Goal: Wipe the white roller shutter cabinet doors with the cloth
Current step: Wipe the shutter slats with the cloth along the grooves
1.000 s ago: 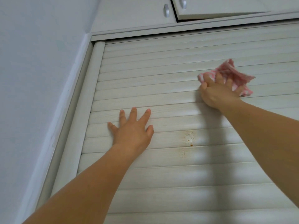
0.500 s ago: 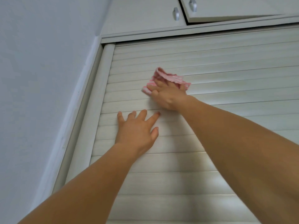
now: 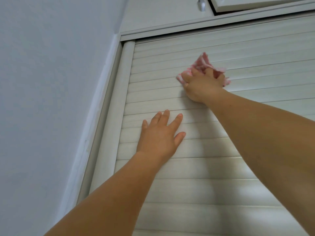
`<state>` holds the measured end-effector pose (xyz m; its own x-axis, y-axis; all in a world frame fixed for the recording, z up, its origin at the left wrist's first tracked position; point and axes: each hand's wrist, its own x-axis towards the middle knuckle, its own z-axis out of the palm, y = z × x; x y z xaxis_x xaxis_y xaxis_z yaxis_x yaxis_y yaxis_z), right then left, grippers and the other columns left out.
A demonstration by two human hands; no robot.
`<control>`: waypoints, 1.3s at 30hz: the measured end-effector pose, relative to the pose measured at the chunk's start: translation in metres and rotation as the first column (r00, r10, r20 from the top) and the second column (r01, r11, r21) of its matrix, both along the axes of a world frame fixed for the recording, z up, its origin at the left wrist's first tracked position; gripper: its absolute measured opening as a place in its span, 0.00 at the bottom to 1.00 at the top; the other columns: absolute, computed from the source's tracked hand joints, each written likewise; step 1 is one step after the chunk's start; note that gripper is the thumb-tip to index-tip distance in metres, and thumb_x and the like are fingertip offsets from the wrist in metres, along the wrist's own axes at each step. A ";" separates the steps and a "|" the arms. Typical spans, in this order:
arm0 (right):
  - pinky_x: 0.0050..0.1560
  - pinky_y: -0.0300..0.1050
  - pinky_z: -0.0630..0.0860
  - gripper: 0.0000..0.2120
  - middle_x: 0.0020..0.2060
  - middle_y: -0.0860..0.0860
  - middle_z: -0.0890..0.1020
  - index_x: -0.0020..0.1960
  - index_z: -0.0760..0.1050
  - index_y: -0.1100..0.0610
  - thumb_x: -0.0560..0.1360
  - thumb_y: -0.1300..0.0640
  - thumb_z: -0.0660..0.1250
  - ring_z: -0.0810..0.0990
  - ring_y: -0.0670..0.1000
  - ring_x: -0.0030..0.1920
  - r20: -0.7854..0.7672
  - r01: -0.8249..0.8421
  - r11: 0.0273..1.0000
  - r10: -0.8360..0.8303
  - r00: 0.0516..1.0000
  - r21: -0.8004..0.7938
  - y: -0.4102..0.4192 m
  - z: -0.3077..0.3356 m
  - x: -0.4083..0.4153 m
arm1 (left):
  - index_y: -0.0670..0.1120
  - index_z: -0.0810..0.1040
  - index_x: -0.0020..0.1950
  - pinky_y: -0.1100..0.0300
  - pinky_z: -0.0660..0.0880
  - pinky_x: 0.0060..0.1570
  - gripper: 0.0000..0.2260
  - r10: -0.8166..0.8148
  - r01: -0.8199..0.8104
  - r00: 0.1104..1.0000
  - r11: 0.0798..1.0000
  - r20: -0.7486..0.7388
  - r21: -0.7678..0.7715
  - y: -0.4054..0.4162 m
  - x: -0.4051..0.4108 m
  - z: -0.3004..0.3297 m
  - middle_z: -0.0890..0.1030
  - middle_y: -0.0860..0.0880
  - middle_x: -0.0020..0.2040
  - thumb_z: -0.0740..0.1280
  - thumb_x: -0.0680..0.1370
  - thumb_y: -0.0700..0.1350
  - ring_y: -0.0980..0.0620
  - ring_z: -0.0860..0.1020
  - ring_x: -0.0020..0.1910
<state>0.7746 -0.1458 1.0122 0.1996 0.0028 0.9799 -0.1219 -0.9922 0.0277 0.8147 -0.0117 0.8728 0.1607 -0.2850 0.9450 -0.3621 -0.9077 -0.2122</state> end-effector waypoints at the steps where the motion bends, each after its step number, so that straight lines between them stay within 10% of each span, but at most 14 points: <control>1: 0.64 0.76 0.43 0.22 0.77 0.47 0.51 0.75 0.54 0.42 0.81 0.43 0.45 0.45 0.61 0.75 -0.021 -0.005 0.999 0.004 1.000 -0.035 0.013 0.002 0.004 | 0.59 0.49 0.76 0.44 0.49 0.71 0.24 -0.006 0.006 1.000 1.000 0.005 -0.004 0.001 0.002 -0.001 0.48 0.50 0.77 0.50 0.80 0.59 0.49 0.47 0.76; 12: 0.66 0.66 0.57 0.20 0.75 0.46 0.56 0.73 0.60 0.48 0.81 0.52 0.55 0.54 0.58 0.74 -0.212 -0.094 0.878 -0.009 0.977 -0.470 0.066 -0.007 0.014 | 0.60 0.51 0.75 0.42 0.54 0.70 0.26 -0.021 0.022 0.999 1.000 0.041 -0.015 0.003 0.006 -0.003 0.51 0.50 0.77 0.51 0.78 0.61 0.52 0.49 0.75; 28: 0.71 0.64 0.38 0.23 0.77 0.47 0.41 0.76 0.44 0.38 0.81 0.43 0.42 0.38 0.57 0.76 -0.113 -0.012 1.000 0.014 0.993 0.016 -0.094 -0.036 -0.028 | 0.60 0.47 0.76 0.38 0.51 0.71 0.26 -0.016 0.005 0.993 0.995 -0.115 -0.098 -0.004 -0.007 -0.009 0.46 0.52 0.77 0.50 0.79 0.62 0.53 0.44 0.76; 39: 0.66 0.57 0.62 0.22 0.75 0.48 0.59 0.74 0.59 0.44 0.81 0.51 0.53 0.58 0.58 0.71 0.087 0.005 0.999 -0.009 0.996 0.051 -0.086 -0.090 -0.026 | 0.58 0.48 0.76 0.37 0.52 0.69 0.24 -0.068 -0.001 0.972 0.955 -0.224 -0.297 -0.044 -0.025 -0.007 0.46 0.47 0.77 0.49 0.82 0.46 0.44 0.44 0.75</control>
